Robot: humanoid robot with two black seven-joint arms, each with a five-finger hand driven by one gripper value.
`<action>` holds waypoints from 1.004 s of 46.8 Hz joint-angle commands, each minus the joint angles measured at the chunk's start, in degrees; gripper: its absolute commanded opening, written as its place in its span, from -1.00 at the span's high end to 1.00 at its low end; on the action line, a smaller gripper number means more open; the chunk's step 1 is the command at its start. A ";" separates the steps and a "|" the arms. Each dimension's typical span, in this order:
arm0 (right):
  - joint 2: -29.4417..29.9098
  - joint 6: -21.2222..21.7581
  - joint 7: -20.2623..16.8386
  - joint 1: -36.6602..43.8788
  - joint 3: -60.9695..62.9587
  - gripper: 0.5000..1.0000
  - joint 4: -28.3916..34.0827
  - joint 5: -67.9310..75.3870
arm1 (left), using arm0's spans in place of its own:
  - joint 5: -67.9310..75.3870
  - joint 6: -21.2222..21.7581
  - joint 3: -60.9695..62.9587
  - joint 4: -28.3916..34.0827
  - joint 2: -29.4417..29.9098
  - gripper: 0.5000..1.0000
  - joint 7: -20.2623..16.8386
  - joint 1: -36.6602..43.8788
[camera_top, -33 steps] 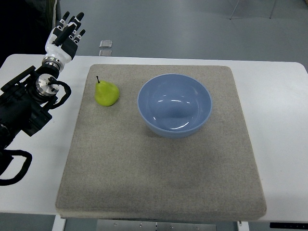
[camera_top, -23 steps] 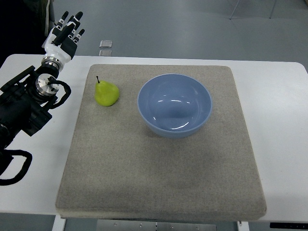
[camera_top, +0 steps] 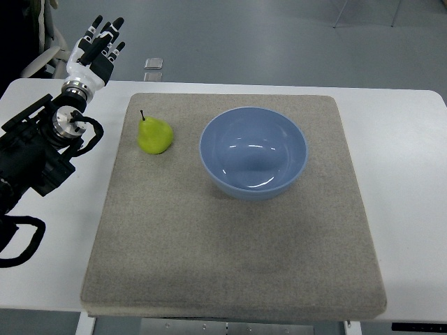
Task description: Place pear in bowl with left hand
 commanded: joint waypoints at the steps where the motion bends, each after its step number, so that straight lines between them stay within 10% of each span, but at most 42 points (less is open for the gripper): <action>1: 0.00 0.00 0.05 0.00 0.00 -0.69 0.00 0.00 | 2.35 -0.31 1.22 0.03 0.54 -0.97 0.18 -0.75; 21: 0.00 0.00 -0.04 0.00 0.00 -0.69 0.00 0.00 | 17.12 -5.59 15.98 -1.20 4.50 -0.96 0.19 -4.00; 47: 0.00 0.00 0.05 0.00 0.00 -0.69 0.00 0.08 | 53.50 -11.12 25.66 -20.18 17.50 -0.96 0.19 -9.72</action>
